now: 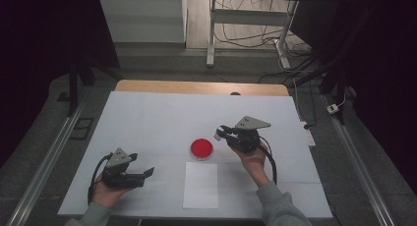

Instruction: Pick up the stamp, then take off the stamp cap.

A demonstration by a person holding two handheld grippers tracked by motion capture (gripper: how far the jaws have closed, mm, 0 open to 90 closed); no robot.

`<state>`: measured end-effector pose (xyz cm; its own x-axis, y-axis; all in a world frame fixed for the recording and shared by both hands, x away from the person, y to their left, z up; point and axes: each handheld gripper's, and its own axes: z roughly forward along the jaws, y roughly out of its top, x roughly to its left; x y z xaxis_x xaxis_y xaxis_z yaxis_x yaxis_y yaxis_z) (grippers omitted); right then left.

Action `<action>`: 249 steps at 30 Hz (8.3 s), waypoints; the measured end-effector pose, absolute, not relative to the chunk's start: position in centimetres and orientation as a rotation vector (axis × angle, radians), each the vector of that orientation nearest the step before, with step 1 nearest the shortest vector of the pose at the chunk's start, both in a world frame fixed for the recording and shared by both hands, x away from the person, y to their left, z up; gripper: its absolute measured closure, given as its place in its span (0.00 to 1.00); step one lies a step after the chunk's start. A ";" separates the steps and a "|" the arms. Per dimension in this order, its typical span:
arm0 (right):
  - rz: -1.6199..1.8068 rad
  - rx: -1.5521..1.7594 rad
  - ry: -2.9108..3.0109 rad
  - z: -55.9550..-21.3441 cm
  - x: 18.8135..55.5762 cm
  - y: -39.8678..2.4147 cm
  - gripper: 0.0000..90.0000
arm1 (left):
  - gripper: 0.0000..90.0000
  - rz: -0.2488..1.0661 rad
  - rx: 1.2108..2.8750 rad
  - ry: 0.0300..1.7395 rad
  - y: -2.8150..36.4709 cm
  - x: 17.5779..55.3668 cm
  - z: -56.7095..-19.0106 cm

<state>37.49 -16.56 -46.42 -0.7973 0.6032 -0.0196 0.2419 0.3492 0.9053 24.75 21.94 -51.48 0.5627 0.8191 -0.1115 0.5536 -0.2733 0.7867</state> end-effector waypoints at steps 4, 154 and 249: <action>1.446 0.744 2.269 -46.4 37.0 -16.7 0.84 | 0.18 0.404 1.965 1.107 22.0 24.7 -51.5; 1.657 0.831 2.186 -46.8 31.8 -19.4 0.84 | 0.21 0.362 2.044 0.821 8.3 28.9 -49.2; 1.732 0.856 2.229 -47.8 31.5 -16.8 0.84 | 0.68 0.515 2.108 0.703 4.1 29.1 -50.6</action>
<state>31.45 -16.77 -47.84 -0.8146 0.5467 0.1938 0.3227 0.1496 0.9346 29.07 4.05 -50.63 0.7586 0.6420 0.1112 0.2994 -0.4950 0.8157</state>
